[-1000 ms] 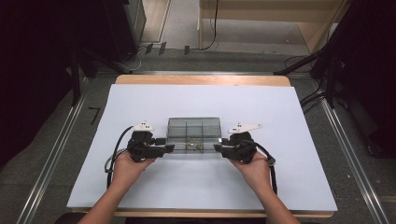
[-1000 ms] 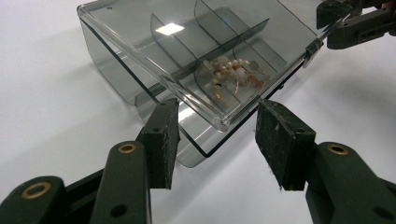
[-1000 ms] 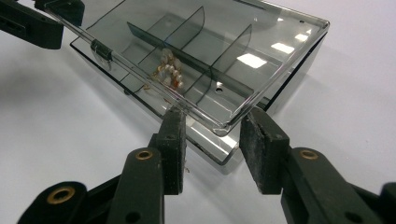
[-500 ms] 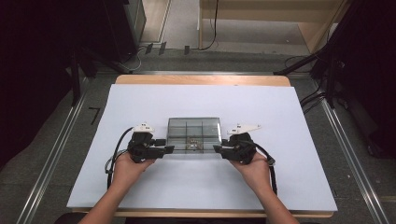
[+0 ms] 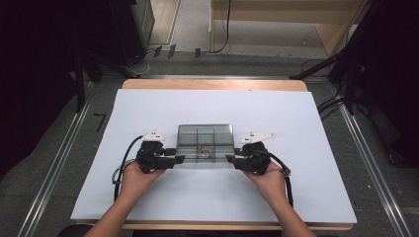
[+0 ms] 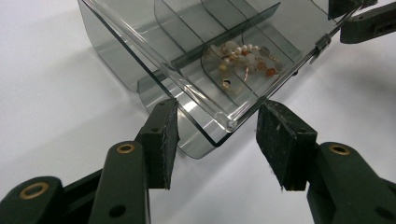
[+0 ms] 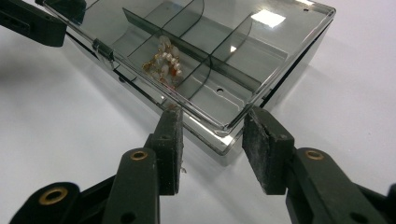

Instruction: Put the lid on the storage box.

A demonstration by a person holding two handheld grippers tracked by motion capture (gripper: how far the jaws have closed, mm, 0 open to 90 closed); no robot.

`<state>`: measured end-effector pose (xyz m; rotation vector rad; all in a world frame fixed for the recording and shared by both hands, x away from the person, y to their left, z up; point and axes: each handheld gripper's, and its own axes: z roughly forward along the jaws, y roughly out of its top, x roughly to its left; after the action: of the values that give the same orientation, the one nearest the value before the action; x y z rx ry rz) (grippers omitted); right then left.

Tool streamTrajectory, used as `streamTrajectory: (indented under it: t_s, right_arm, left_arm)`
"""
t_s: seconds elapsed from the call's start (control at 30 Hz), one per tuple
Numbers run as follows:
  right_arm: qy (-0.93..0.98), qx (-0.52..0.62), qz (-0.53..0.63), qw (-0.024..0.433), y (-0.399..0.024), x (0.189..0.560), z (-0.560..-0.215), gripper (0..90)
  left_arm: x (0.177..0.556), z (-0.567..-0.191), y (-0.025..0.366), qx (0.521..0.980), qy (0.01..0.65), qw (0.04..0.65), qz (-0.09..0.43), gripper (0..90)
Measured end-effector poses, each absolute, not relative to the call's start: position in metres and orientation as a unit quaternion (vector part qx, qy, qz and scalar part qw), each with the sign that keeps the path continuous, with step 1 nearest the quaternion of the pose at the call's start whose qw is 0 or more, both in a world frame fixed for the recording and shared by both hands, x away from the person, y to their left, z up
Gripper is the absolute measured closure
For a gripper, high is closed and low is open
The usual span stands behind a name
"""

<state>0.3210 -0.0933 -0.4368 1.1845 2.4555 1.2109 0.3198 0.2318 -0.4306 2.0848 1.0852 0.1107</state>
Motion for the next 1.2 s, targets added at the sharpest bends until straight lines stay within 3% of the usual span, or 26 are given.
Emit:
streamTrajectory:
  t_s: [1.2]
  right_arm:
    - [0.823,0.402,0.392,0.082,-0.0936,0.3207,-0.4434,58.2]
  left_arm:
    - [0.3199,-0.4378,0.23,0.823,0.425,0.373,0.05,49.2]
